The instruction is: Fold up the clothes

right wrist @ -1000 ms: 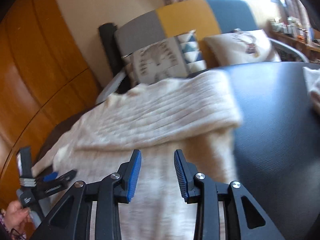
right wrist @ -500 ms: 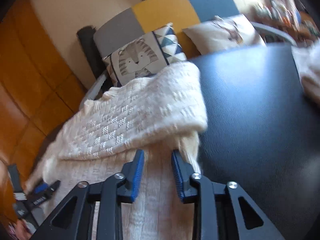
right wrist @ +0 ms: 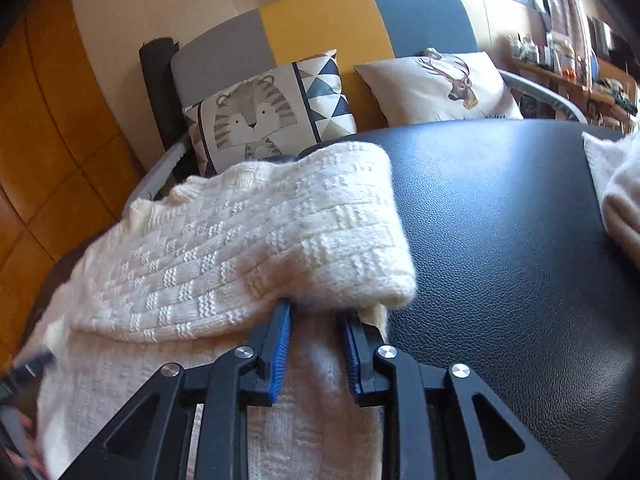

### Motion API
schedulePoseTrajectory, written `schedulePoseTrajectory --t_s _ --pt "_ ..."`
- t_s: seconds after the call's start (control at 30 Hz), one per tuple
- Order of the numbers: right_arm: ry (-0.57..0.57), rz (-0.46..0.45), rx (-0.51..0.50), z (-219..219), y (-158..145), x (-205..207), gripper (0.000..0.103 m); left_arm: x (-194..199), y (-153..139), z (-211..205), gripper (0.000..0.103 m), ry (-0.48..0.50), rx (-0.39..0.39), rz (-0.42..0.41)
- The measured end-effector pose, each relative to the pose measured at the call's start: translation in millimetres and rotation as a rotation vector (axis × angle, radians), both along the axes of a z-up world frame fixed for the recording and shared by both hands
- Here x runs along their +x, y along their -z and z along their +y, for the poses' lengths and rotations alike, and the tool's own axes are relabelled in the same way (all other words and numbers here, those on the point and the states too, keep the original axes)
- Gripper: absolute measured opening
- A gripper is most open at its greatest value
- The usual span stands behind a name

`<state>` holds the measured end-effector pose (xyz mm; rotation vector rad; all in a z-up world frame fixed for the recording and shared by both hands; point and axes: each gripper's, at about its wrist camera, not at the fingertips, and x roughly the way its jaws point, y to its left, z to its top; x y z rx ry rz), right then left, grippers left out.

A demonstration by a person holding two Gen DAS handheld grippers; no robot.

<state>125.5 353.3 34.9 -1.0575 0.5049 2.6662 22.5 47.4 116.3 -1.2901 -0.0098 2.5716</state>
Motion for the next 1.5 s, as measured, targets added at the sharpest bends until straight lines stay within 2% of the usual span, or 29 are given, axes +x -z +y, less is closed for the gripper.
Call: schedulePoseTrajectory --t_s 0.1,0.2,0.33,0.4,0.43,0.47,0.5,0.53,0.8,1.0,1.17,1.33,1.43,1.5 --pt "-0.002 -0.01 0.035 -5.3 0.2 -1.6 0.028 -23.6 8.7 8.9 0.103 -0.005 0.069 -0.137" --pt "-0.004 -0.005 0.03 -4.1 1.2 -1.2 0.028 -38.4 22.4 17.4 0.103 -0.028 0.095 -0.204" --pt "-0.004 0.014 -0.012 1.9 2.7 0.7 0.029 -48.9 33.2 24.1 0.103 -0.069 0.068 -0.161" --pt "-0.005 0.019 -0.021 2.9 3.0 1.7 0.029 -46.1 31.1 32.2 0.098 -0.052 0.031 -0.113" --pt "-0.005 0.019 -0.022 2.9 3.0 1.6 0.029 -44.7 30.1 36.2 0.081 -0.044 0.012 -0.088" --pt "-0.006 0.02 -0.022 2.8 2.8 1.5 0.029 -43.2 28.4 39.5 0.056 -0.034 -0.002 -0.064" --pt "-0.006 0.021 -0.023 2.9 2.8 1.5 0.029 -41.2 25.4 41.2 0.041 -0.022 -0.007 -0.039" --pt "-0.006 0.023 -0.026 3.2 2.9 1.7 0.029 -39.4 22.8 42.4 0.017 -0.013 -0.005 -0.019" --pt "-0.002 0.059 -0.074 9.0 2.2 6.2 0.028 -27.3 -0.2 30.8 0.013 -0.008 0.118 0.087" --pt "0.008 0.094 -0.139 17.2 0.9 11.4 0.028 -31.9 -23.7 12.0 0.013 -0.063 0.196 0.156" --pt "-0.05 0.074 -0.119 10.6 -8.6 3.7 0.028 -42.3 -12.9 3.0 0.013 -0.069 0.21 0.108" --pt "-0.122 0.061 -0.061 2.7 -18.8 -13.6 0.028 -44.6 17.9 1.6 0.014 -0.109 0.166 0.069" --pt "-0.081 0.033 0.01 10.8 -24.1 -20.8 0.028 -46.3 32.6 -4.4 0.018 -0.128 0.19 0.029" --pt "-0.022 0.023 0.033 23.8 -25.2 -19.0 0.024 -48.5 38.2 -8.4 0.02 -0.134 0.218 0.014"
